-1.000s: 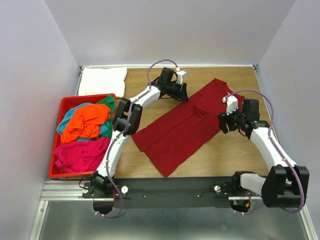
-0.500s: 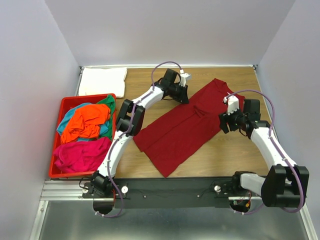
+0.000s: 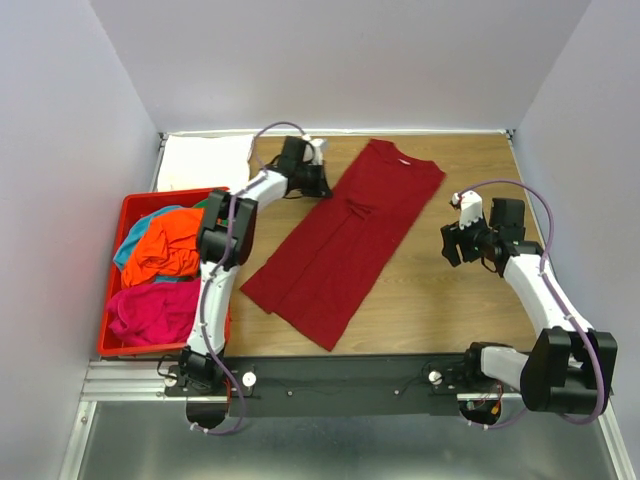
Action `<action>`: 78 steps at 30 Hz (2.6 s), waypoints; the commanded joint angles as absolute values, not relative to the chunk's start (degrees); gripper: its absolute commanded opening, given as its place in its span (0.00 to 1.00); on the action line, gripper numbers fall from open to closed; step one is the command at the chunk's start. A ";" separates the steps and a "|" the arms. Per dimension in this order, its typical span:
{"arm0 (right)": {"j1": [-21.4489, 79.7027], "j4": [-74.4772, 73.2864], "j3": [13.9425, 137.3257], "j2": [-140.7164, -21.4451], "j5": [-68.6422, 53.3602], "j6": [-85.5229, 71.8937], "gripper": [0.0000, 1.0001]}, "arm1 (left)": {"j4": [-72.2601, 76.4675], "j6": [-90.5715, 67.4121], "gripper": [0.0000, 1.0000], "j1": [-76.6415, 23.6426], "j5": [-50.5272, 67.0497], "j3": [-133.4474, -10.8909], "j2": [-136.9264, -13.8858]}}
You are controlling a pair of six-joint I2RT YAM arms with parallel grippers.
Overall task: Fold and stack the t-shirts
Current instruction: Fold the tshirt
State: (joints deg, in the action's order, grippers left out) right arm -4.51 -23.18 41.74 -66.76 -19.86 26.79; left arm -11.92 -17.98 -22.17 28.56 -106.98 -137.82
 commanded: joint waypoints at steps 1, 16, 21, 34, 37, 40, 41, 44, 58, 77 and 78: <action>-5.27 -22.24 42.63 -67.59 -21.36 25.93 0.74 | -5.72 -19.87 0.00 -17.41 24.60 -99.95 -129.91; -2.74 -21.98 63.50 -96.04 -43.85 10.22 0.74 | -2.13 -6.34 0.54 -16.17 6.28 -81.41 -91.64; 1.84 -18.02 72.76 -108.09 -38.97 -1.90 0.74 | 5.35 -1.59 0.60 -16.17 -4.21 -58.78 -70.35; 9.31 -7.73 81.91 -122.86 -22.50 -25.57 0.60 | 10.28 2.81 0.89 -16.61 -11.34 -32.70 -32.26; 9.67 -7.73 82.61 -124.97 -22.41 -26.10 0.53 | 9.58 2.81 0.89 -16.61 -10.90 -33.66 -32.87; 10.02 -7.73 82.09 -125.59 -20.48 -26.72 0.47 | 8.88 3.51 0.89 -16.52 -11.60 -33.84 -33.05; 10.02 -7.82 81.83 -125.60 -19.96 -26.81 0.44 | 8.88 3.43 0.89 -16.61 -11.60 -33.75 -32.87; 10.02 -7.82 81.13 -125.68 -18.11 -26.55 0.27 | 9.40 3.78 0.89 -16.61 -10.81 -33.49 -32.70; -1.47 -15.45 76.29 -117.34 -18.46 -16.98 0.06 | 10.28 4.83 0.89 -16.61 -4.84 -33.05 -31.64; 6.62 -64.85 76.58 -98.49 -46.08 74.09 0.74 | 11.60 5.89 0.89 -16.61 -0.35 -32.61 -31.91; 9.64 -62.95 69.07 -95.83 -43.97 76.53 0.77 | 11.69 5.89 0.89 -16.61 -0.35 -32.52 -31.90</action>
